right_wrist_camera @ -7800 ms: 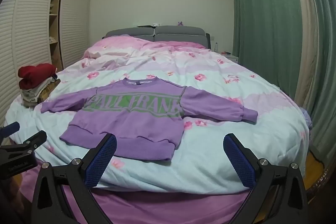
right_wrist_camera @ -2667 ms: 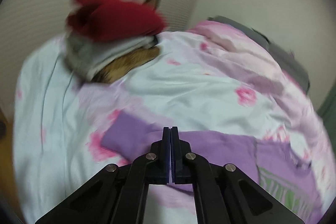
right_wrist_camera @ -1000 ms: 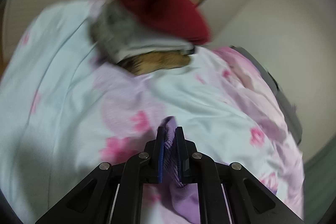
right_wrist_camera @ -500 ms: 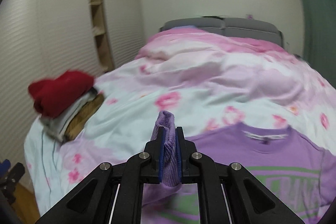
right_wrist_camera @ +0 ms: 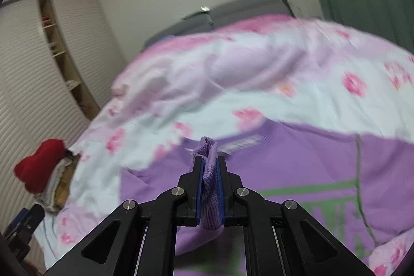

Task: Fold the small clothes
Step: 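Carry the sleeve cuff with the right tool across the sweatshirt body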

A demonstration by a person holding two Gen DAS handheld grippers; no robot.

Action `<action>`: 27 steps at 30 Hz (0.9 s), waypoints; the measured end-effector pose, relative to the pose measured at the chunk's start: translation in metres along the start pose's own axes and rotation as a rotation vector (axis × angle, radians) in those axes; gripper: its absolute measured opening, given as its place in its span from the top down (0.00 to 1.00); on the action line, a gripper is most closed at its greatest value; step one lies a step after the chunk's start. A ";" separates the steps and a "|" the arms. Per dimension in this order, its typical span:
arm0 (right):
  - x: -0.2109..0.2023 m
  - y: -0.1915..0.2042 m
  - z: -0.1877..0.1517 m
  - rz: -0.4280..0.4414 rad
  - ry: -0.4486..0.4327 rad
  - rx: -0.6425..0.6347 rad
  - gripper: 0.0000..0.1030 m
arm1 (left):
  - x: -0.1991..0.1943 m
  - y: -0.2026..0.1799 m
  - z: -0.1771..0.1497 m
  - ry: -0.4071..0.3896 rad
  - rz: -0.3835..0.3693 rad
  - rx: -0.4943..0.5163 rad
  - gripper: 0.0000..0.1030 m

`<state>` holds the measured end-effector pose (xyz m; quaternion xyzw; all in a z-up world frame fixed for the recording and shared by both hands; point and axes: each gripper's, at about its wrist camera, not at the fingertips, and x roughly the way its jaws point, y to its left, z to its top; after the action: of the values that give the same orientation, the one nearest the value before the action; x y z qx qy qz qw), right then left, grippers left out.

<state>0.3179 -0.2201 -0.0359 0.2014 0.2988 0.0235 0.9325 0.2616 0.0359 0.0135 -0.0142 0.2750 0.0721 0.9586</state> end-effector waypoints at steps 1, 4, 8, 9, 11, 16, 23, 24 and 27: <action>0.008 -0.015 -0.006 -0.002 0.045 0.036 0.89 | 0.003 -0.006 -0.003 0.006 -0.002 0.008 0.00; 0.019 -0.048 -0.015 -0.012 0.151 0.126 0.78 | 0.014 -0.021 -0.013 0.040 -0.010 0.024 0.00; 0.010 -0.069 -0.011 -0.027 0.162 0.129 0.58 | 0.016 -0.034 -0.027 0.053 -0.015 0.077 0.00; 0.007 -0.069 -0.008 -0.031 0.155 0.111 0.52 | 0.015 -0.035 -0.030 0.054 -0.014 0.089 0.00; 0.001 -0.068 0.003 -0.004 0.133 0.068 0.44 | 0.015 -0.036 -0.034 0.061 -0.021 0.103 0.00; 0.034 -0.050 0.023 0.085 0.274 -0.080 0.43 | 0.019 -0.034 -0.042 0.084 -0.023 0.103 0.00; 0.072 -0.045 0.017 0.124 0.428 -0.120 0.77 | 0.024 -0.036 -0.039 0.091 -0.018 0.115 0.00; 0.071 -0.046 0.018 0.131 0.423 -0.117 0.87 | 0.024 -0.037 -0.039 0.088 -0.015 0.118 0.00; 0.059 -0.048 0.025 0.122 0.347 -0.118 0.89 | 0.026 -0.038 -0.037 0.087 -0.012 0.120 0.00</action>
<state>0.3769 -0.2639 -0.0681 0.1570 0.4405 0.1318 0.8740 0.2699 -0.0009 -0.0321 0.0383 0.3203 0.0489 0.9453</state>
